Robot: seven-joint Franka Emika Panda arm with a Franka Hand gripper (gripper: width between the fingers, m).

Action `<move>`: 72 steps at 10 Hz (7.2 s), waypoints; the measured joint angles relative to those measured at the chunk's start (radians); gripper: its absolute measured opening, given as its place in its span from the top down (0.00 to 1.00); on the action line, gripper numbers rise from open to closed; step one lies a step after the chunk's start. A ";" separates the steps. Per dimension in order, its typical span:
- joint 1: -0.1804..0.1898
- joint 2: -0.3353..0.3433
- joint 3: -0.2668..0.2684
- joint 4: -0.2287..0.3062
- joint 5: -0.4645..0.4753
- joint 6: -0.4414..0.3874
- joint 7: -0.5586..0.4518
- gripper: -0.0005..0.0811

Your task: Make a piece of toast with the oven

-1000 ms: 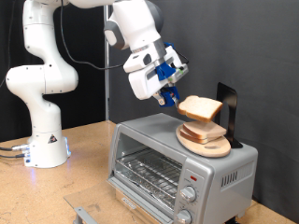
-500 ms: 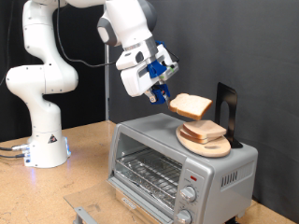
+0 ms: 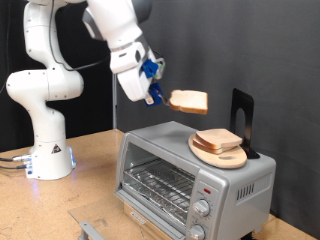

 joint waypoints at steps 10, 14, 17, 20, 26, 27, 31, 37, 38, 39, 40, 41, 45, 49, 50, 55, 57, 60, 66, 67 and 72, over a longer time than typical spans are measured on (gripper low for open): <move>-0.058 0.064 -0.205 0.056 -0.054 -0.078 -0.628 0.46; -0.108 0.164 -0.248 0.138 -0.125 -0.085 -0.630 0.46; -0.119 0.194 -0.256 0.154 -0.149 -0.103 -0.629 0.46; -0.123 0.200 -0.273 0.114 -0.149 -0.046 -0.766 0.46; -0.145 0.386 -0.289 0.061 -0.166 0.238 -0.860 0.46; -0.149 0.417 -0.293 0.063 -0.165 0.258 -0.879 0.46; -0.155 0.471 -0.295 0.068 -0.163 0.296 -0.895 0.46; -0.114 0.468 -0.227 0.025 -0.186 0.356 -0.816 0.46; -0.108 0.465 -0.214 0.020 -0.175 0.358 -0.813 0.46; -0.102 0.460 -0.203 0.013 -0.177 0.363 -0.792 0.46; -0.095 0.455 -0.191 0.005 -0.190 0.368 -0.762 0.46; -0.088 0.451 -0.180 -0.003 -0.209 0.374 -0.731 0.46; -0.067 0.424 -0.138 -0.047 -0.252 0.389 -0.670 0.46; -0.062 0.380 -0.112 -0.119 -0.301 0.407 -0.639 0.46; -0.062 0.373 -0.106 -0.129 -0.306 0.410 -0.625 0.46; -0.062 0.359 -0.098 -0.139 -0.286 0.423 -0.605 0.46; -0.054 0.340 -0.091 -0.130 -0.234 0.423 -0.621 0.46; -0.044 0.316 -0.076 -0.126 -0.226 0.415 -0.618 0.46; -0.061 0.324 -0.072 -0.142 -0.376 0.413 -0.508 0.46; -0.070 0.332 -0.073 -0.143 -0.402 0.414 -0.493 0.46; -0.105 0.341 -0.111 -0.146 -0.367 0.411 -0.586 0.46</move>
